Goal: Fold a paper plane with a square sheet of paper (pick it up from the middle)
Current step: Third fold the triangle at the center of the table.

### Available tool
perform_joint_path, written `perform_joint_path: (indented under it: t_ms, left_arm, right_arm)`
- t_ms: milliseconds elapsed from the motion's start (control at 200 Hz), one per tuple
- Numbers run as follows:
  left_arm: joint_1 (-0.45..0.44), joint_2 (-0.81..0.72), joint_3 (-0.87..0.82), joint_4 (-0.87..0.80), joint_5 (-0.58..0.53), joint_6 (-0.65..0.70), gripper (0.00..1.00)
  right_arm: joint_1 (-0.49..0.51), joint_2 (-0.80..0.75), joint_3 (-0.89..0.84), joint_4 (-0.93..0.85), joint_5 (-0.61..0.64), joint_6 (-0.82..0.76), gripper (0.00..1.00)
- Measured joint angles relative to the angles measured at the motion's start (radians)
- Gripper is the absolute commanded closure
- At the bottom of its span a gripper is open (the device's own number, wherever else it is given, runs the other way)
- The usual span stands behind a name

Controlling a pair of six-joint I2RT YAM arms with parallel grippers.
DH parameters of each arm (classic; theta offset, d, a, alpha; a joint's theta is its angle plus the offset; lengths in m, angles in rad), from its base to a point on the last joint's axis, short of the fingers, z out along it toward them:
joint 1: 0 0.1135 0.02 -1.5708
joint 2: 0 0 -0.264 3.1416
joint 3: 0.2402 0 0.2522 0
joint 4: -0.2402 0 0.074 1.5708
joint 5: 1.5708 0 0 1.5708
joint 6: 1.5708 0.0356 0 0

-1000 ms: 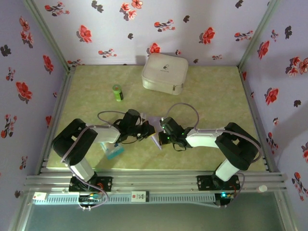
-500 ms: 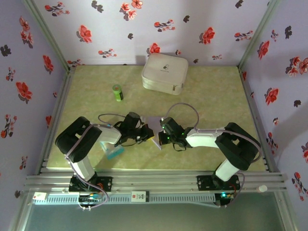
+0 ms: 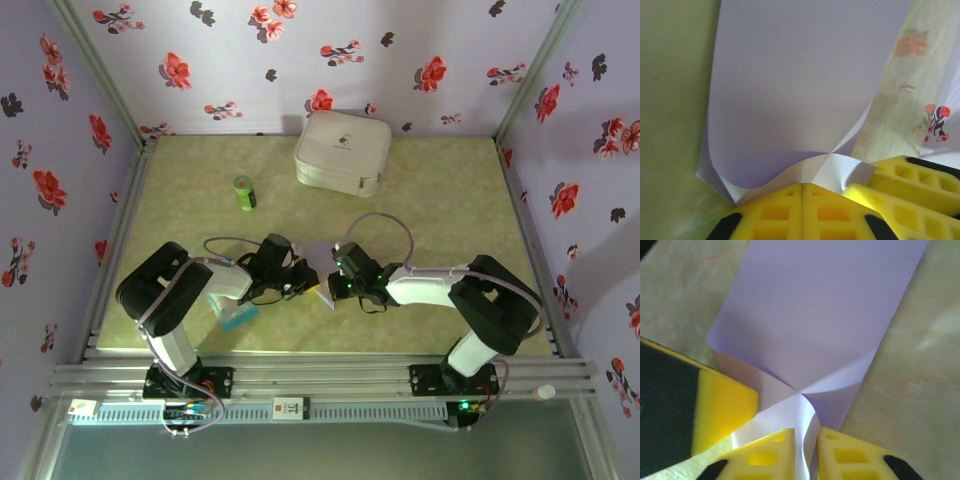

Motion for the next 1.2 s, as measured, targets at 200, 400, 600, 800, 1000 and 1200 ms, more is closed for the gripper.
perform_joint_path:
  t_ms: [200,400,600,800,1000,1200]
  left_arm:
    - [0.0,0.0,0.0,0.0,0.0,0.0,1.0]
    - [0.0,0.0,0.0,0.0,-0.001,0.0,1.0]
    - [-0.002,0.0,0.0,0.0,-0.005,0.0,1.0]
    - [-0.002,0.0,0.0,0.0,-0.007,0.0,1.0]
    - [-0.002,0.0,0.0,0.0,-0.007,0.0,1.0]
    - [-0.002,0.0,0.0,0.0,-0.007,0.0,1.0]
  right_arm:
    - [-0.05,-0.13,0.002,-0.079,0.003,0.057,0.66]
    - [-0.063,-0.149,-0.008,-0.055,-0.185,0.162,0.86]
    - [-0.02,-0.053,-0.009,-0.015,-0.309,0.231,0.94]
    - [0.017,0.033,0.031,-0.035,-0.332,0.238,0.95]
    - [0.017,0.051,0.06,-0.055,-0.328,0.238,0.95]
    - [0.017,0.08,0.063,-0.076,-0.327,0.238,0.95]
